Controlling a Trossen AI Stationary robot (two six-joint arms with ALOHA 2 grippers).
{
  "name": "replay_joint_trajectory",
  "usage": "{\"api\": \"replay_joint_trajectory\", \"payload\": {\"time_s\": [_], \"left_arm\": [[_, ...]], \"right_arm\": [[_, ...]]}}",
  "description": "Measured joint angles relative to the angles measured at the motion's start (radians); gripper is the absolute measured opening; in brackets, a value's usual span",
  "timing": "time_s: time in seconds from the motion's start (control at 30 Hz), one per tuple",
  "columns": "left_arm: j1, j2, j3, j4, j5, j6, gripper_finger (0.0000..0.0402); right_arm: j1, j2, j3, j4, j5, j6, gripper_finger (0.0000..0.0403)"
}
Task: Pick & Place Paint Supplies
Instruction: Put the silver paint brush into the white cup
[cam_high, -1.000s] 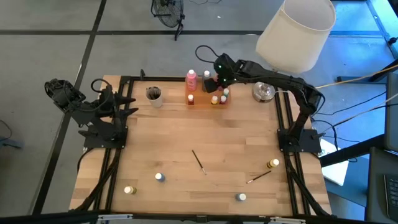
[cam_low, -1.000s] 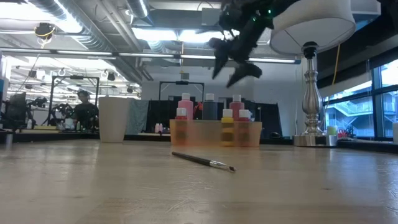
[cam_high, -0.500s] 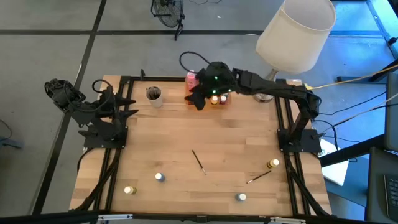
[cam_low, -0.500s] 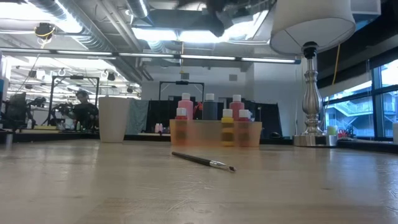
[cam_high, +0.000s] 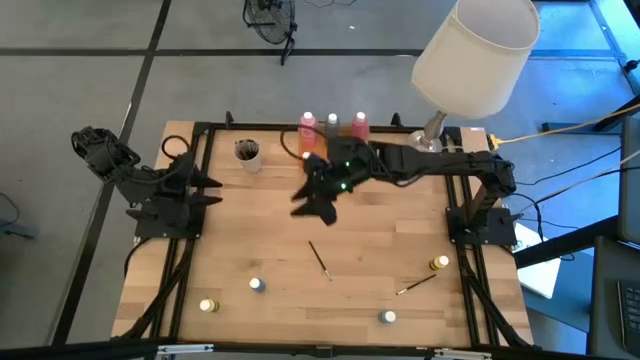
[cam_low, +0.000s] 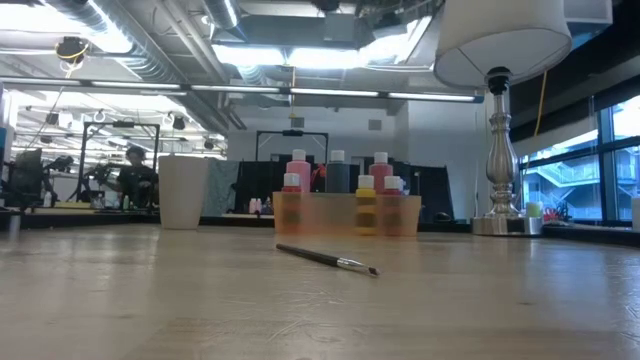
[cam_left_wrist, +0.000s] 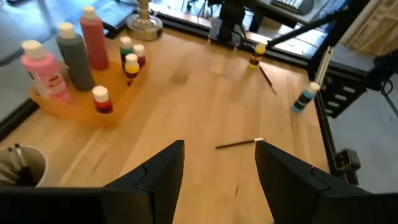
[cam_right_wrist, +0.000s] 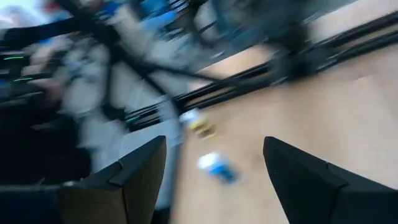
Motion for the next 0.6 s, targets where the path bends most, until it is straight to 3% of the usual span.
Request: {"api": "replay_joint_trajectory", "payload": {"time_s": [0.17, 0.33, 0.43, 0.6], "left_arm": [[0.000, 0.041, 0.000, 0.001, 0.033, 0.000, 0.0194], [0.000, 0.091, 0.000, 0.002, 0.032, 0.055, 0.0194], [0.000, 0.121, 0.000, 0.003, 0.030, 0.087, 0.0194], [0.000, 0.175, 0.000, 0.009, 0.019, 0.088, 0.0194]], "right_arm": [[0.094, 0.000, 0.000, 0.000, -0.159, 0.192, 0.0273], [0.222, 0.000, 0.000, -0.036, -0.179, 0.337, 0.0273], [0.296, 0.000, 0.000, -0.091, -0.089, 0.451, 0.0273], [0.393, 0.000, -0.001, -0.265, 0.200, 0.584, 0.0273]]}}
